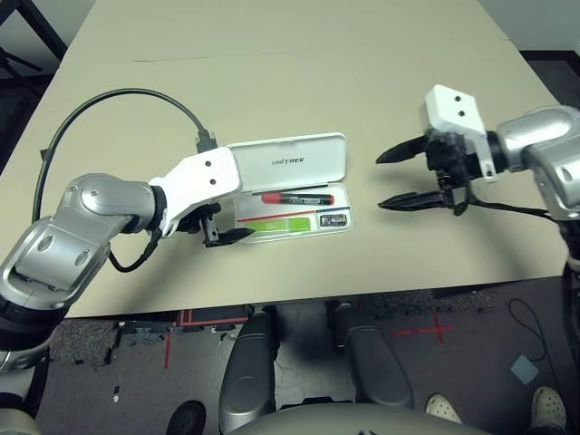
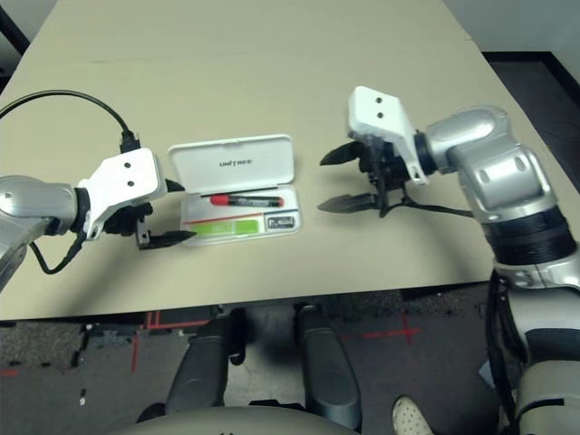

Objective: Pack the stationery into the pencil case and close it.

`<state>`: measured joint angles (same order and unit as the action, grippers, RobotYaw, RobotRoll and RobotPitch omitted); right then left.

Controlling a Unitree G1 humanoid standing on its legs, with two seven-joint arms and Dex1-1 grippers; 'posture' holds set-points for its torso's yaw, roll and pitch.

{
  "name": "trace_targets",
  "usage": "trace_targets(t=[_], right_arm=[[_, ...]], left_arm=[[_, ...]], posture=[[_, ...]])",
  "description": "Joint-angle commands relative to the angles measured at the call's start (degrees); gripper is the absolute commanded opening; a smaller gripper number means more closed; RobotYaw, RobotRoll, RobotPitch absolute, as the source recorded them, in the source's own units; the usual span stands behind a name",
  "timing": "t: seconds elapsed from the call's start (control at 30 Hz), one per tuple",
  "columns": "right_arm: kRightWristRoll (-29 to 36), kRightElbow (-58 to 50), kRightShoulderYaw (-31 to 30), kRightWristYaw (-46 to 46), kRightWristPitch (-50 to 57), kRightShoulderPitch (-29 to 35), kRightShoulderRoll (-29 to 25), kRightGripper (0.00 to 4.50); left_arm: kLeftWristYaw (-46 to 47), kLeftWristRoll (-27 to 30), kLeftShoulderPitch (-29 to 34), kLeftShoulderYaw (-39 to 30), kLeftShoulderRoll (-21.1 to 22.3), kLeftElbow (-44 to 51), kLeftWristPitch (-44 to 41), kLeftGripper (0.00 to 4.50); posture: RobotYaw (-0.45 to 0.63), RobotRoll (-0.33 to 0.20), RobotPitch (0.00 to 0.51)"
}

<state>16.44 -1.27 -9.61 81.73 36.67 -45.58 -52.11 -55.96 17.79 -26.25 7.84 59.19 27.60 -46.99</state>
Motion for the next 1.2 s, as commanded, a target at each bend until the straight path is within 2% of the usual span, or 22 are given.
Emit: trace_targets(t=[0.03,0.17,0.27,0.43,0.6,0.87,1.07,1.2], right_arm=[[1.49,-1.44,1.41,-0.29,1.06,1.33,-1.13,4.47],[2.08,-2.13,1.82,-0.73,1.34,2.49,-1.59,4.47],[1.95,-1.96,1.67,-1.42,1.12,2.94,-1.47,4.5],[2.21,-2.27,1.49,-2.15,1.31,3.14,-1.25,4.5],[2.56,-2.96,1.52,-2.72,1.45,3.75,-1.35,4.5],[2.91,-4.48,2.01,-3.54,2.09,4.36,-2.05,4.5],[3.29,-5.34,2.16,-4.05,2.41,4.9,-2.69,4.5],[3.3,-5.58,2.1,-4.33,2.48,5.13,-2.96,4.5]], left_arm=[[-0.92,-0.88,-0.05,0.15,0.84,-2.55,1.39,4.5],[-1.35,-1.59,-0.28,-0.07,1.3,-5.7,2.58,4.5],[-1.32,-2.71,-0.91,-0.37,1.44,-10.57,3.68,3.88],[-0.26,-6.3,-3.55,0.62,-0.54,-21.11,8.39,1.96],[2.22,-10.17,-8.5,1.99,-6.68,-32.55,13.52,0.04],[2.09,-12.35,-13.74,2.13,-13.76,-41.09,18.54,0.04],[0.88,-11.62,-15.52,1.49,-15.58,-41.51,19.06,0.04],[-1.54,-10.31,-15.57,1.22,-15.27,-39.28,17.84,0.04]], posture=[[-0.01,0.0,0.219],[-0.01,0.0,0.218],[-0.01,0.0,0.217],[-0.02,0.0,0.216],[-0.02,0.0,0.213],[-0.04,0.0,0.202],[-0.04,0.0,0.202],[-0.04,0.0,0.202]])
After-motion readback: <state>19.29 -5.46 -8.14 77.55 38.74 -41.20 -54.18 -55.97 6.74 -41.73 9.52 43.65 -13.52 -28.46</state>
